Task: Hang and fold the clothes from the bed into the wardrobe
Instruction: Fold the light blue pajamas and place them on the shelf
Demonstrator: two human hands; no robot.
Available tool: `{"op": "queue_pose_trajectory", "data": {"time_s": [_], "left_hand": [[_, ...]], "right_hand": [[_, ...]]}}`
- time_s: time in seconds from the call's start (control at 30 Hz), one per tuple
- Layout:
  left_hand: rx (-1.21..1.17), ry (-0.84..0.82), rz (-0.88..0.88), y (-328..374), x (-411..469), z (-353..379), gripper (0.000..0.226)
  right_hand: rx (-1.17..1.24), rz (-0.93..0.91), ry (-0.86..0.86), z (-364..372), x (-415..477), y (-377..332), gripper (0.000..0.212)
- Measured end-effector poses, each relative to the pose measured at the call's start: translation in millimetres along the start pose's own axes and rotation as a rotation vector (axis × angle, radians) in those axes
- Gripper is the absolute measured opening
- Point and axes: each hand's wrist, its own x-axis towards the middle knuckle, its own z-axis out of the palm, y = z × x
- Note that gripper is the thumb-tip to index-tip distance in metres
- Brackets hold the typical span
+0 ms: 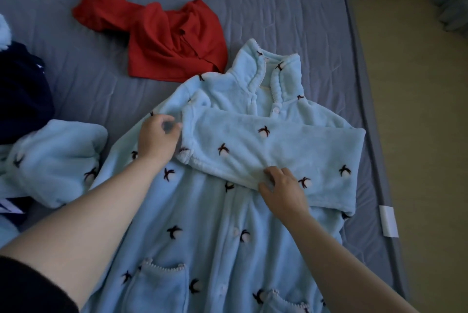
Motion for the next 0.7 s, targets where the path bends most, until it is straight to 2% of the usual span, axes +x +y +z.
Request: {"op": "queue_pose_trajectory", "data": {"time_s": [0.1, 0.2, 0.37, 0.53, 0.63, 0.7], "left_hand": [[0.044, 0.117, 0.012, -23.7, -5.8, -25.9, 0.023], [0.209, 0.143, 0.052, -57.2, -13.3, -60.6, 0.027], [0.285, -0.064, -0.237, -103.0, -26.2, -101.7, 0.035], [0.325, -0.288, -0.318, -122.6, -32.2, -106.7, 0.051], [0.254, -0.323, -0.330, -124.4, -33.3, -107.4, 0.036], [0.113, -0.261, -0.303, -121.0, -33.4, -111.2, 0.029]], "right_hand": [[0.044, -0.036, 0.054, -1.5, 3.2, -15.8, 0.036], [0.084, -0.113, 0.045, 2.4, 1.9, -40.8, 0.035], [0.121, -0.194, -0.042, 20.9, -2.8, -90.9, 0.035], [0.133, -0.188, -0.083, 43.4, -5.6, -121.2, 0.034], [0.151, -0.168, -0.097, 52.4, -10.1, -130.6, 0.034], [0.132, -0.171, -0.109, 55.2, -13.3, -136.3, 0.035]]}}
